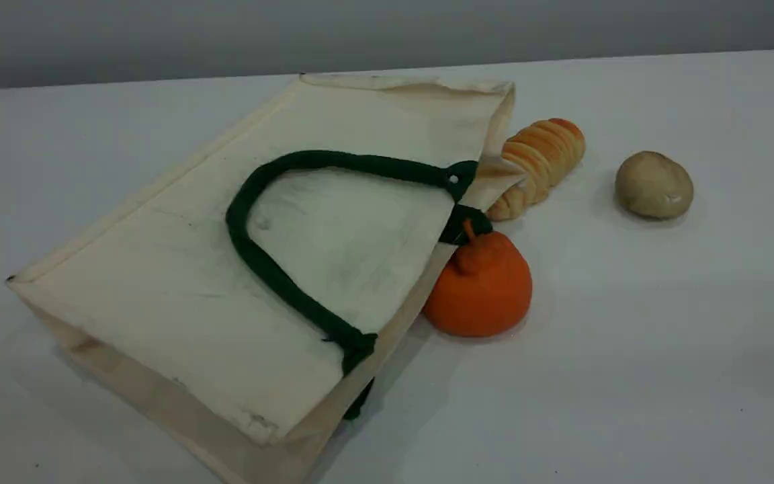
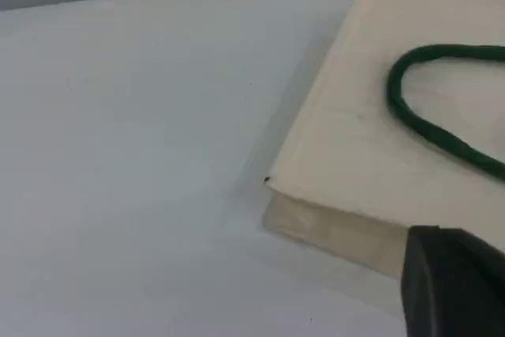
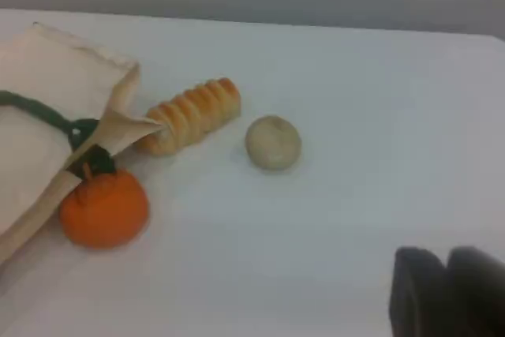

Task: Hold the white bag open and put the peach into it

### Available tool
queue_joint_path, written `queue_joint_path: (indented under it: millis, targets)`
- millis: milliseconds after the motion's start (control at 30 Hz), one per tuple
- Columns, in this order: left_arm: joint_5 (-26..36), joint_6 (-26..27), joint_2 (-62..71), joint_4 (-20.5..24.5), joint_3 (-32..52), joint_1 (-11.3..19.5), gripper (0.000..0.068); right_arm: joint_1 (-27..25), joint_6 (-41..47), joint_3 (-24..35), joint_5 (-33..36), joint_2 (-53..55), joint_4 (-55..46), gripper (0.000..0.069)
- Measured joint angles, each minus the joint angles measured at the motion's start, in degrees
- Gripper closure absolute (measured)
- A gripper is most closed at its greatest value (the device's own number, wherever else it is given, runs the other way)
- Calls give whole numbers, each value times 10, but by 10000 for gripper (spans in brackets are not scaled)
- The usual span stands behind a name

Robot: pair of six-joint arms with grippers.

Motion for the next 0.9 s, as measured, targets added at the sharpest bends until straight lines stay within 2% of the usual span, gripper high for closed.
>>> queue_joint_path:
  millis: [200, 533, 900]
  targets:
    - [0, 0, 1, 1, 0, 0, 641, -13, 0, 0, 0, 0, 0, 628]
    - [0, 1, 1, 0, 0, -21, 633, -35, 1, 0, 0, 0, 0, 615]
    - [0, 2, 1, 0, 0, -31, 623, -28, 1, 0, 0, 0, 0, 603]
